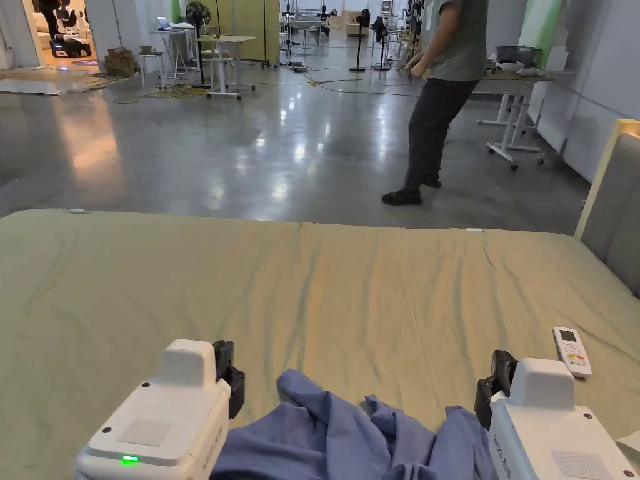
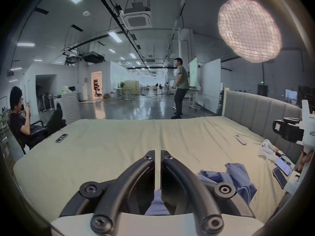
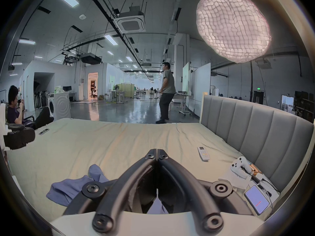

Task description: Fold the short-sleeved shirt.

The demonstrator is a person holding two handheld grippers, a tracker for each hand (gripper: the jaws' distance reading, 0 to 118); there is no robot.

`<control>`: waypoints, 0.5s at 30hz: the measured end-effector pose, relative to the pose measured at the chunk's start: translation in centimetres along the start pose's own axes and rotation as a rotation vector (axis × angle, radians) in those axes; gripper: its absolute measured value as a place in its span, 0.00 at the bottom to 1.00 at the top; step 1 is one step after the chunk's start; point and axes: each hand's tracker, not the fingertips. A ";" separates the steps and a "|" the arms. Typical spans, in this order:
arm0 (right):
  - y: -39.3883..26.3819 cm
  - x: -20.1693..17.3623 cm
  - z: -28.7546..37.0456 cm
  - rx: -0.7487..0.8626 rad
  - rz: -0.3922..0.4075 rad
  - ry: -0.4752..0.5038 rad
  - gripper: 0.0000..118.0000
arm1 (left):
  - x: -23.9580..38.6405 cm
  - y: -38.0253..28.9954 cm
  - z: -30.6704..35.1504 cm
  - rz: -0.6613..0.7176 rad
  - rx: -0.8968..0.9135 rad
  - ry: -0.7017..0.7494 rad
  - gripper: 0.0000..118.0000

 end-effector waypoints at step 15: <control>-0.4 -1.8 -0.5 -0.022 0.012 0.043 0.00 | -5.7 -7.1 -4.1 0.128 -0.435 -0.044 0.00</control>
